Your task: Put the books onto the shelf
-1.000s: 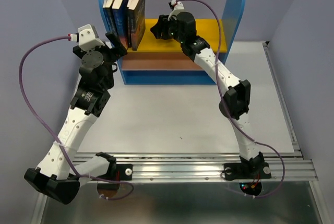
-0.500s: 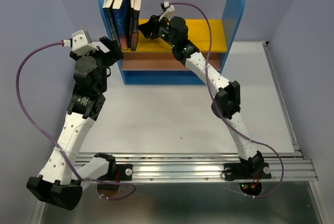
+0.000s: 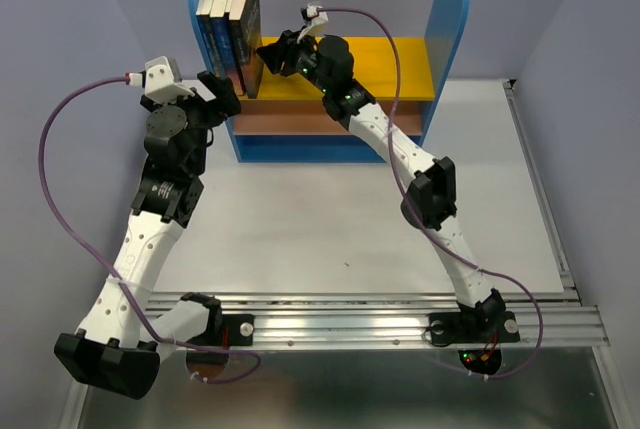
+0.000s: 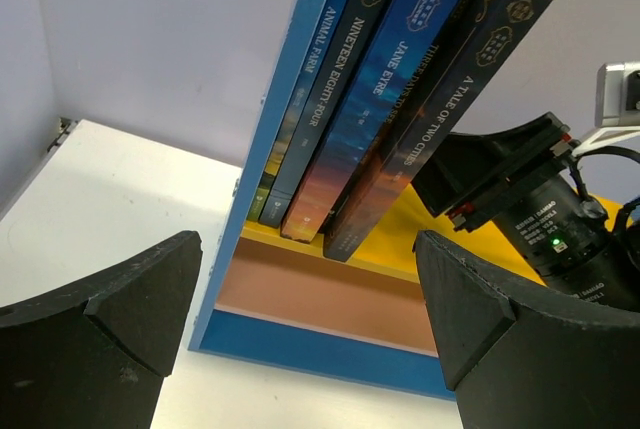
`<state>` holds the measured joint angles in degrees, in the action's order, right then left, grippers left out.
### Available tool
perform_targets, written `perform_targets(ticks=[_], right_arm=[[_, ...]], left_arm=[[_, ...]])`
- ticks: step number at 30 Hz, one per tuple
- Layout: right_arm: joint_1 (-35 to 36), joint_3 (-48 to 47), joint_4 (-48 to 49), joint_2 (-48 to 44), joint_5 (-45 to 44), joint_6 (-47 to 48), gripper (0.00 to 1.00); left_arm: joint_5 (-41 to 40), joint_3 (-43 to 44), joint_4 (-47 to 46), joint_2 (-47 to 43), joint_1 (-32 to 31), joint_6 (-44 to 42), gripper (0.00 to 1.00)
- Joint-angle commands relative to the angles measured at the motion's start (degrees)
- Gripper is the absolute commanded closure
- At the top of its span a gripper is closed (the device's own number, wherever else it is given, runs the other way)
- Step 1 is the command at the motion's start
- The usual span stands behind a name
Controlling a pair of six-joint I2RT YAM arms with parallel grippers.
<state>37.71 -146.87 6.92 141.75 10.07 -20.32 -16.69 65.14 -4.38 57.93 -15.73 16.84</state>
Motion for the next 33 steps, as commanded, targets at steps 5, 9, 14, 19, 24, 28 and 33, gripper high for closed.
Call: perform_targets(ticks=[5,9,14,19,24,28,33], right_arm=[[3.5,-1.9,5.6,2.4,0.5,-1.7,0.54],[3.5,-1.0,5.5,2.3,0.7,-1.4,0.54],[3.5,0.4,5.2,2.4,0.0,-1.0,0.53],[3.5,0.5,5.3,2.9,0.6,-1.7,0.53],[3.5,1.1,5.4,2.7,1.3,-1.4,0.53],[3.5,1.7,5.4,2.4,1.2,-1.0,0.53],[3.5,1.8,5.4,2.3,1.5,-0.6,0.53]], left_arm=[[3.2,3.9,-6.3,3.1,0.2,-5.0,0.01],[7.2,8.4,-6.6,6.8,0.3,-5.8,0.38],[21.2,7.3,-11.8,5.8,0.2,-6.5,0.67],[30.2,7.2,-12.8,7.3,0.9,-7.0,0.97],[35.4,9.2,-13.5,10.4,3.1,-5.8,1.00],[39.9,11.3,-14.3,13.6,6.5,-4.1,1.00],[44.9,11.7,-16.5,15.4,10.1,-3.8,1.00]])
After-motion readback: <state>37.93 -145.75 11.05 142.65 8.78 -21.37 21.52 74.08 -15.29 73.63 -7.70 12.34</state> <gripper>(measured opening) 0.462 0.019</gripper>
